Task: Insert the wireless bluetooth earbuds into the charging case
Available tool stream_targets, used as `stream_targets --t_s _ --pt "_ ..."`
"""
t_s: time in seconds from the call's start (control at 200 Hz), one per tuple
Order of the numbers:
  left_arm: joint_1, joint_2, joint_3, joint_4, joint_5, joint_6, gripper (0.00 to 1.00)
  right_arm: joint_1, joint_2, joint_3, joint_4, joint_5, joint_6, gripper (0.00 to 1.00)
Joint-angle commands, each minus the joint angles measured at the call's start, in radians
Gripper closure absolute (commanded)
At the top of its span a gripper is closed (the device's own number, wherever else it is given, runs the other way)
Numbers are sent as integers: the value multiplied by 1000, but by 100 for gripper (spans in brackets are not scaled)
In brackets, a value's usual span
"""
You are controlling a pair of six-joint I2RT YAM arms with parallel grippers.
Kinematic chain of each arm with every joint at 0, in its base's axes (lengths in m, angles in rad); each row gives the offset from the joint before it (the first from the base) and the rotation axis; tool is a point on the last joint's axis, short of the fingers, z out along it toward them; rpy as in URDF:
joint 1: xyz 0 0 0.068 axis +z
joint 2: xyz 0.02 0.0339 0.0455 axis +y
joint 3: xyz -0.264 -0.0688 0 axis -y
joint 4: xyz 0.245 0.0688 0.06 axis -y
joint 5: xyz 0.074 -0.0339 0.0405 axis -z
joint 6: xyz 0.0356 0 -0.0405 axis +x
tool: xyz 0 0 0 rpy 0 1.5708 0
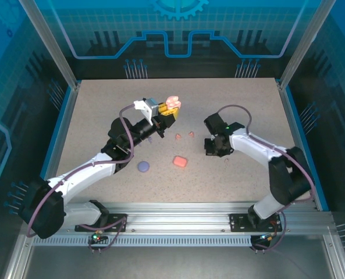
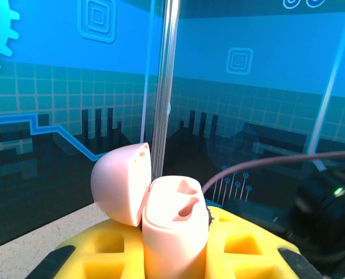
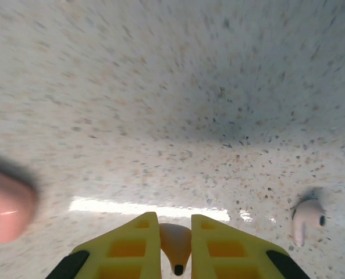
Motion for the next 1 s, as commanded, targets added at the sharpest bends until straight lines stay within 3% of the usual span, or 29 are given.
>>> stream_targets --t_s 0.0,0.275,0.495,0.72,0.995 --pt "-14 -1 11 66 1 74 100 -2 -109 77 -29 -1 -37 85" --pt "-27 28 24 90 -6 119 100 -16 -265 346 -64 -5 -127 85" --pt "-64 57 78 68 11 210 100 -16 -324 505 55 -92 -215 84" --pt "-92 104 127 68 9 227 100 19 -384 472 258 -225 -282 84" --pt "-112 144 165 66 5 214 100 96 -447 343 412 -274 -344 84"
